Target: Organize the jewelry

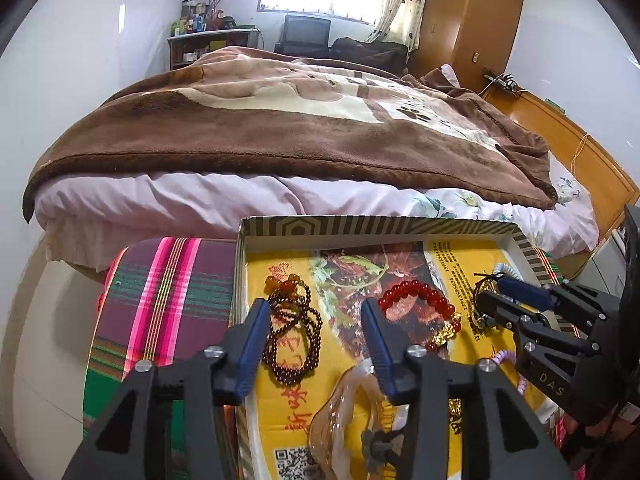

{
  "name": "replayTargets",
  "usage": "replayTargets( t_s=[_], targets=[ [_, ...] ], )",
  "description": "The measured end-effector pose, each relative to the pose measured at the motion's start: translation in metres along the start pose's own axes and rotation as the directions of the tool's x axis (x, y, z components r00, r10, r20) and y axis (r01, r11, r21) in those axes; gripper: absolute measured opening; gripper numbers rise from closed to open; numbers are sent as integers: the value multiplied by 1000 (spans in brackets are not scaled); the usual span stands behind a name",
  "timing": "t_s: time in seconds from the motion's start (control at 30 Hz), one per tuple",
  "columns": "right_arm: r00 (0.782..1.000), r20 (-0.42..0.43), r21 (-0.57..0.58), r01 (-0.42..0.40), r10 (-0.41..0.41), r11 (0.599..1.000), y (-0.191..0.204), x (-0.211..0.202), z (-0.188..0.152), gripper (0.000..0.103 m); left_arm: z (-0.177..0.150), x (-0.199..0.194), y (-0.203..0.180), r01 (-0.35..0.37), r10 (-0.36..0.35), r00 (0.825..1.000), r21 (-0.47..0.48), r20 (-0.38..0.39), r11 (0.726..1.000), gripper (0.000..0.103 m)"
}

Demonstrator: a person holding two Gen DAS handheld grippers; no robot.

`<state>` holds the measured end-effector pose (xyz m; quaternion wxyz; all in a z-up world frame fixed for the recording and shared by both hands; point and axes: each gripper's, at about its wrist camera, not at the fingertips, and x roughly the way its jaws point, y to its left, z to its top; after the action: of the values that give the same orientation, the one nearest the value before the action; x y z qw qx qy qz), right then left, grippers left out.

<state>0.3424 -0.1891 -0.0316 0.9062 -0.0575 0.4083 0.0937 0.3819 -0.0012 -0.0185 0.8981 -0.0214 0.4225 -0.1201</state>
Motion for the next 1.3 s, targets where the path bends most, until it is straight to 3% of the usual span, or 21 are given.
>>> replayTargets(
  t_s=[0.27,0.6,0.9,1.17,1.3],
  targets=[
    [998,49,53,-29,27,998,-1,-27,-7,45,-12,-28,-7,-43,43,999,15,27,999,56],
    [995,94,116,-52,41,992,4,-68,-26,45,-42,-78,-27,-118,114,990,49,86,992,56],
    [989,139,188,-68,42,980,8,-116,-74,50,-88,-131,-51,-98,92,985,31,147,995,67],
    [990,138,191,-50,23,980,16,-146,-111,52,-122,-153,-65,-107,104,984,15,142,994,72],
    [990,141,182,-24,-1,983,22,-156,-122,52,-135,-161,-69,-147,142,977,20,157,989,83]
  ],
)
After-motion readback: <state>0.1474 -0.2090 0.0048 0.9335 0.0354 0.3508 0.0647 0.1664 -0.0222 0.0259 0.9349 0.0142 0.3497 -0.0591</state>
